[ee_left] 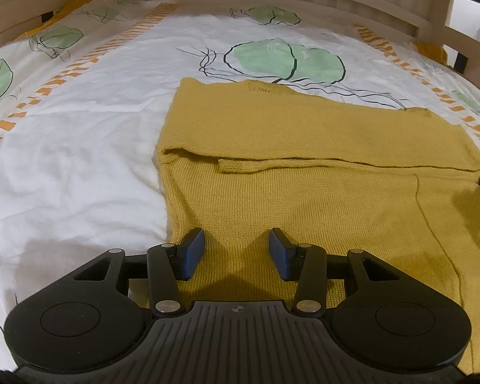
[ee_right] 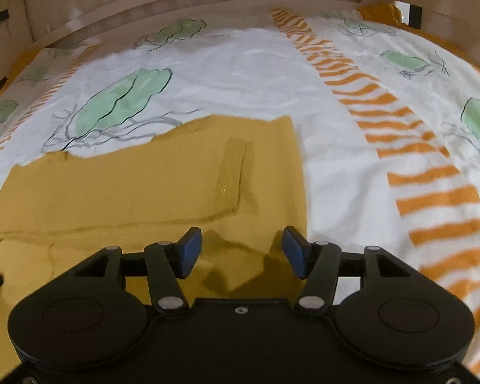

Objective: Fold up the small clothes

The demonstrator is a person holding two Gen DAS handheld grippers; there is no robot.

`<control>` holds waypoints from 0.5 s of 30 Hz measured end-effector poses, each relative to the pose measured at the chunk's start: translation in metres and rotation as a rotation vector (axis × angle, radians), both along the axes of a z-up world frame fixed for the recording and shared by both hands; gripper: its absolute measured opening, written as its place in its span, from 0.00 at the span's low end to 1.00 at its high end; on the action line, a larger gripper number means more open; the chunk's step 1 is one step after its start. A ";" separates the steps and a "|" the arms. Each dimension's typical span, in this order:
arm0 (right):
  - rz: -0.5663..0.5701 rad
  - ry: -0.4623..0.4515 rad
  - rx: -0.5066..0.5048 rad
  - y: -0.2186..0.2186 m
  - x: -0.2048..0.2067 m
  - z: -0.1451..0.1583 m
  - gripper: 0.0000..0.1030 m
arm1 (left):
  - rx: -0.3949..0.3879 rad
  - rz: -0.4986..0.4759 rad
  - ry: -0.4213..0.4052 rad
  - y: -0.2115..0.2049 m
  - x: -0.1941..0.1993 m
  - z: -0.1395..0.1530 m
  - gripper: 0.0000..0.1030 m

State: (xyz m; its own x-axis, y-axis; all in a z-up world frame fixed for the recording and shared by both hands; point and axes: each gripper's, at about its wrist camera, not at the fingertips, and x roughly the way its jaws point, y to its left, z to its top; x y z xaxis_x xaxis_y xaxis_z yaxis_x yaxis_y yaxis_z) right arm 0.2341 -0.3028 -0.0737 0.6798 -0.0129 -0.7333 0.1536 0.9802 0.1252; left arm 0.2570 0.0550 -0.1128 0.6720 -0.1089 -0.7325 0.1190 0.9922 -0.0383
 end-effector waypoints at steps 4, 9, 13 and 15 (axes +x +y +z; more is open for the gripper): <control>0.012 0.058 0.048 0.002 -0.023 -0.002 0.63 | 0.002 -0.018 0.030 0.001 0.006 0.003 0.43; 0.051 0.089 0.070 0.009 -0.053 0.005 0.63 | -0.024 -0.088 0.075 0.012 0.006 0.012 0.42; 0.071 0.112 0.095 0.012 -0.079 0.010 0.66 | -0.097 -0.072 0.102 0.032 -0.012 0.018 0.41; 0.069 0.134 0.097 0.014 -0.090 0.011 0.72 | -0.102 -0.073 0.116 0.038 -0.024 0.022 0.41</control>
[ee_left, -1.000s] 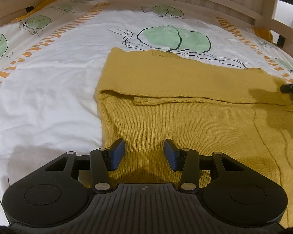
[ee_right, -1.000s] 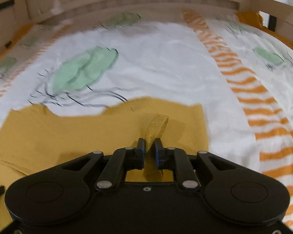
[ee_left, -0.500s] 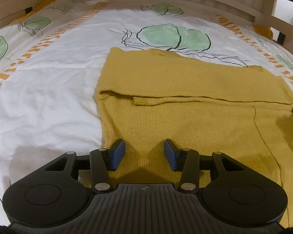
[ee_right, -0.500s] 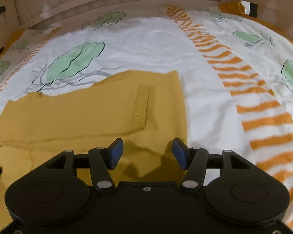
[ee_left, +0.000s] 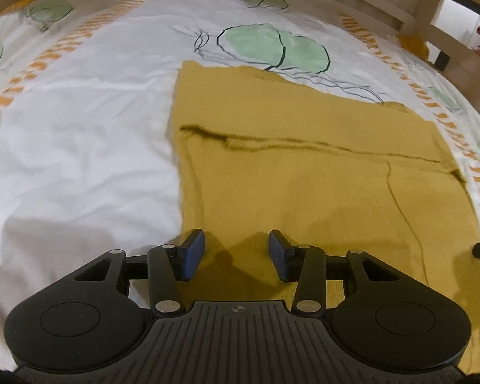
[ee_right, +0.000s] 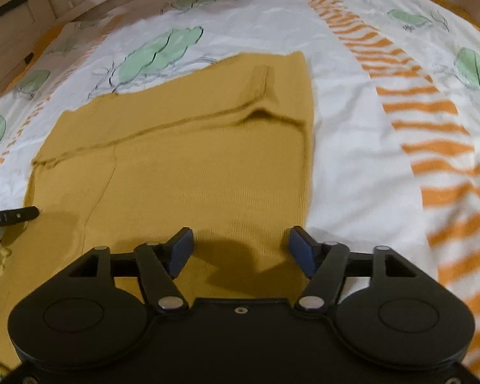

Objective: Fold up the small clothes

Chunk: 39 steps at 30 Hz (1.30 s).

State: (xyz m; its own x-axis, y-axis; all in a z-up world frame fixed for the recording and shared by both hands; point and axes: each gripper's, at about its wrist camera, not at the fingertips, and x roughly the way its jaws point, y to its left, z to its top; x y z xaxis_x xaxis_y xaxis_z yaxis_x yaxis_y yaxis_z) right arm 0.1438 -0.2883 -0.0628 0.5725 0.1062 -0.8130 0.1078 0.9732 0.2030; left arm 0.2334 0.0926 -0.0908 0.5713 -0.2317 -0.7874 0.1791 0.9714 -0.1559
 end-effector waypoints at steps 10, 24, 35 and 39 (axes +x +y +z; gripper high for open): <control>-0.044 -0.002 0.104 -0.004 -0.051 0.020 0.72 | 0.031 0.035 -0.011 0.032 -0.065 0.044 0.41; -0.086 -0.095 0.092 -0.007 -0.137 0.048 0.72 | 0.025 0.083 -0.075 0.047 -0.145 0.063 0.41; -0.059 -0.131 0.053 0.007 -0.173 0.054 0.73 | 0.124 0.043 -0.058 0.027 -0.177 0.042 0.42; -0.034 -0.128 0.043 0.014 -0.176 0.051 0.73 | 0.138 0.031 -0.054 0.026 -0.177 0.041 0.42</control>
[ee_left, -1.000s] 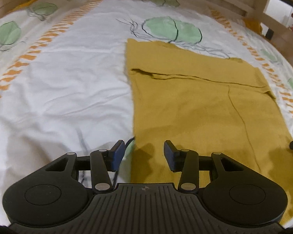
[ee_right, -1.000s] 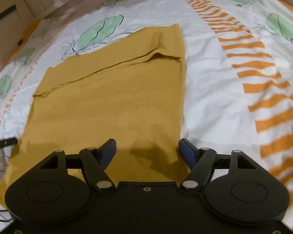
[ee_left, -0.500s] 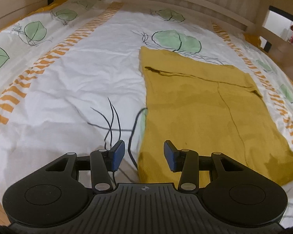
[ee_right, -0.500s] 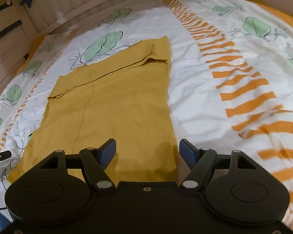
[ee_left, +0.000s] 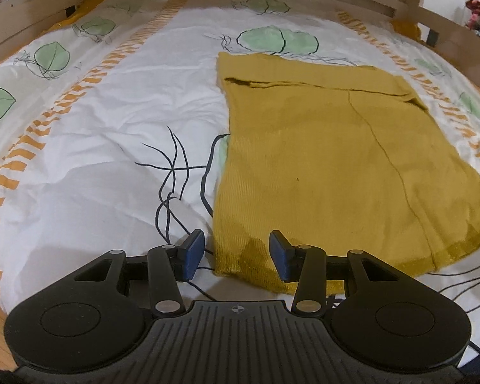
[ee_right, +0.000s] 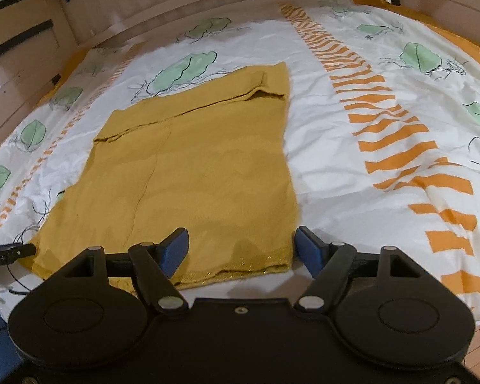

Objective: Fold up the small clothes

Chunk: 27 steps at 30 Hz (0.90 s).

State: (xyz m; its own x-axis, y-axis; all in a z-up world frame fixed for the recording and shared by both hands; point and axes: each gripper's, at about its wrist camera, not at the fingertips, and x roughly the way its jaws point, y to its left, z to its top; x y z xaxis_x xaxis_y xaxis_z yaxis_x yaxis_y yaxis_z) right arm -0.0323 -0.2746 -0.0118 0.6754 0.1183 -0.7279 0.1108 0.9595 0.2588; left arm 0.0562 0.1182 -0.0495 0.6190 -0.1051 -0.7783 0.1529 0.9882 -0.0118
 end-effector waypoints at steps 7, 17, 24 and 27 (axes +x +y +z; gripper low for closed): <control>-0.006 0.001 0.028 -0.001 -0.001 -0.001 0.74 | -0.006 -0.044 0.028 -0.003 0.005 -0.007 0.43; -0.037 0.049 0.096 -0.008 -0.002 0.006 0.74 | -0.011 -0.068 0.059 -0.005 0.001 -0.008 0.44; -0.059 0.065 0.149 -0.010 0.007 -0.001 0.77 | -0.023 -0.055 0.085 -0.006 0.010 -0.012 0.44; -0.046 0.064 0.138 -0.007 0.011 -0.003 0.81 | -0.025 -0.060 0.090 -0.007 0.014 -0.014 0.44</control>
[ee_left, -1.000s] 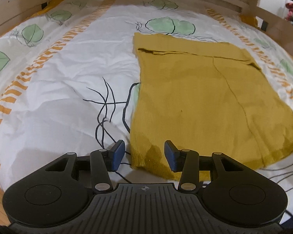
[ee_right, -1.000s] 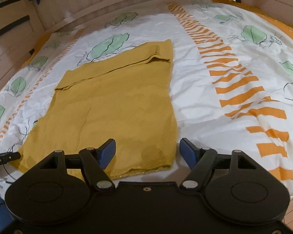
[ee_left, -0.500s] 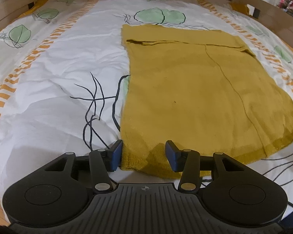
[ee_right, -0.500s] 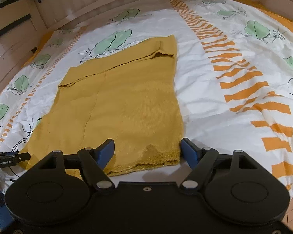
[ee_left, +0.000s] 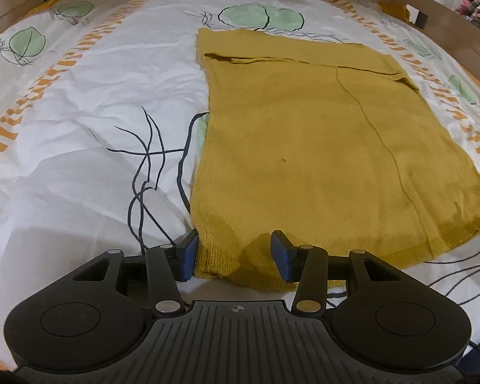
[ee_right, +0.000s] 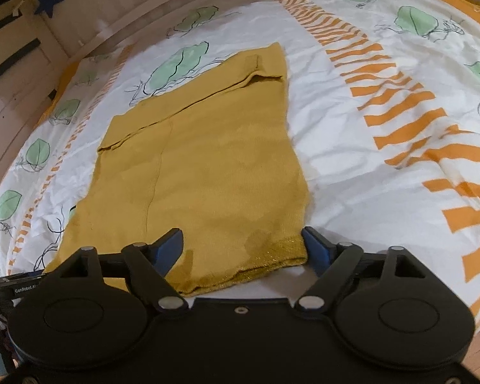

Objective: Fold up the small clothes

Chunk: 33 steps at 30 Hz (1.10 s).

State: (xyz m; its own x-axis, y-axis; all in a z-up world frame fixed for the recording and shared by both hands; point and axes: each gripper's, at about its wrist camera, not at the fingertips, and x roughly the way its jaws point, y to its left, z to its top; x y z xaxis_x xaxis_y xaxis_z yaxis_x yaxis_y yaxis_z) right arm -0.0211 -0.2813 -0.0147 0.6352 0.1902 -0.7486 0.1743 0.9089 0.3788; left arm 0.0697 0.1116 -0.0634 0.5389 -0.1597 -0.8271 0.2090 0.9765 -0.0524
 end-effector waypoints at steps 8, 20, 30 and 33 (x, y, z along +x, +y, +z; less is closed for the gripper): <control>0.027 -0.002 -0.031 0.007 0.004 -0.002 0.83 | -0.009 -0.019 0.003 0.000 0.001 -0.001 0.43; -0.014 0.014 -0.045 -0.003 -0.003 -0.001 0.49 | -0.026 -0.024 -0.020 0.002 -0.004 -0.002 0.19; -0.027 -0.023 0.057 -0.016 -0.003 -0.005 0.15 | -0.211 0.059 -0.071 0.025 -0.008 0.005 0.03; -0.041 -0.055 0.111 -0.022 0.000 0.000 0.15 | -0.271 0.093 -0.079 0.031 -0.005 0.010 0.03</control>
State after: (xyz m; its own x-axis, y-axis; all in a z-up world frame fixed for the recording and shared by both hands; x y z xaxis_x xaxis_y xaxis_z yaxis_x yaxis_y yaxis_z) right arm -0.0215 -0.3035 -0.0148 0.6837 0.2431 -0.6881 0.1869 0.8531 0.4871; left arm 0.0645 0.1429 -0.0529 0.6228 -0.3163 -0.7156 0.1335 0.9442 -0.3011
